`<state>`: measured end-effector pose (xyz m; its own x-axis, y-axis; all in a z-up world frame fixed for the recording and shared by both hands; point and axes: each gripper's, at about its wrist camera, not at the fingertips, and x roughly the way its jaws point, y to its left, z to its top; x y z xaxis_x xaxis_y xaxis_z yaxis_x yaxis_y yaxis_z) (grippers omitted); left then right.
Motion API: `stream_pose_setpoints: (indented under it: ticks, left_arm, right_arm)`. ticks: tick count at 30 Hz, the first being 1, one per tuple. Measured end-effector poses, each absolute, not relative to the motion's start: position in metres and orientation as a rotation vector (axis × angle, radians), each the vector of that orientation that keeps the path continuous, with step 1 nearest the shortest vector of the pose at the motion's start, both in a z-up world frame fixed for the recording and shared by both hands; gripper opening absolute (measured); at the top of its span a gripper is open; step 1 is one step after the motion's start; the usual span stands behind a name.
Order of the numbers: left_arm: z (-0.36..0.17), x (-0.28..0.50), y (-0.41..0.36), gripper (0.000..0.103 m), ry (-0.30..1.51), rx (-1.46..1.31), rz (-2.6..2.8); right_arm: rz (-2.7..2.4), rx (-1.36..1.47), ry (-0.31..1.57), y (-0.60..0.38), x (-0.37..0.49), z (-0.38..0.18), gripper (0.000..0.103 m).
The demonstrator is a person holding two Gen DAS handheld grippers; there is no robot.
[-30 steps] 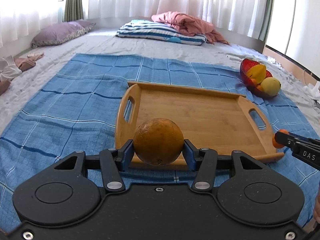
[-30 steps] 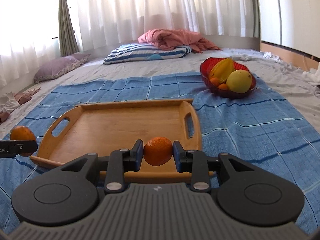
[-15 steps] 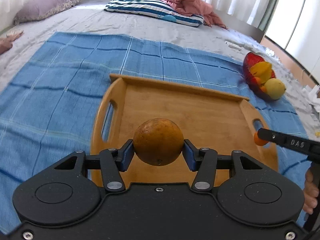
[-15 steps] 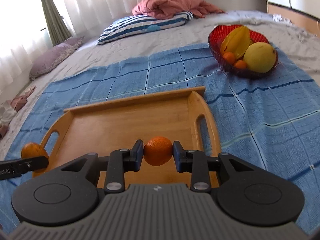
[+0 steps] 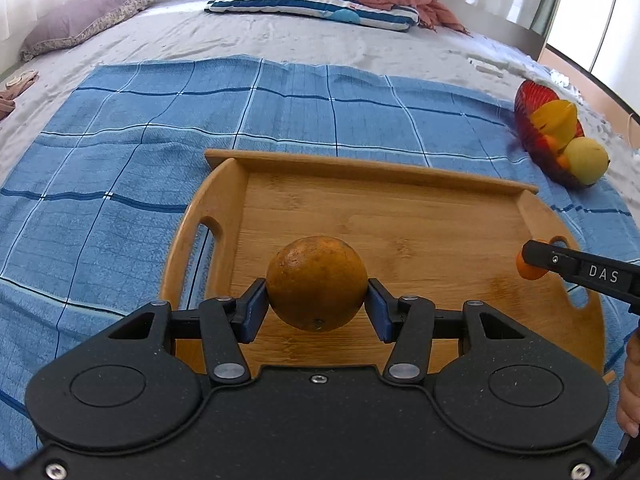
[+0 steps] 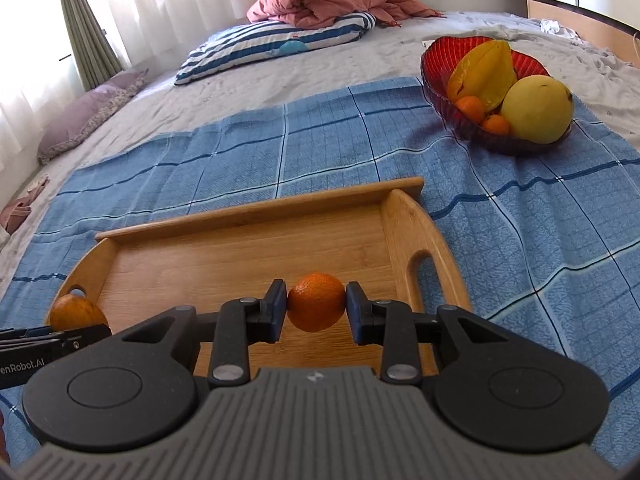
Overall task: Organize fruits
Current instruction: 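Lift the large orange with the left gripper while the right gripper carries the tangerine to the tray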
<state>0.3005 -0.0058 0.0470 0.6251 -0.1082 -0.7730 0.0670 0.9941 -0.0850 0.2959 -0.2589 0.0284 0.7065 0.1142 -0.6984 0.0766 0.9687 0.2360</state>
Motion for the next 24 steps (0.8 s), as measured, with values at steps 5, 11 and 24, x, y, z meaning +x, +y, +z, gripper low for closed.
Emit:
stream_pose_setpoints:
  ticks: [5, 11, 24]
  left_arm:
    - [0.043, 0.303, -0.01, 0.05, 0.888, -0.038, -0.096]
    - [0.038, 0.305, -0.01, 0.05, 0.89, -0.036, -0.092]
    - [0.033, 0.306, -0.013, 0.05, 0.881, -0.023, -0.076]
  right_arm:
    - [0.019, 0.261, 0.786, -0.259, 0.297, 0.025, 0.036]
    - [0.02, 0.266, 0.786, -0.26, 0.298, 0.02, 0.036]
    - [0.025, 0.264, 0.789, -0.26, 0.297, 0.021, 0.036]
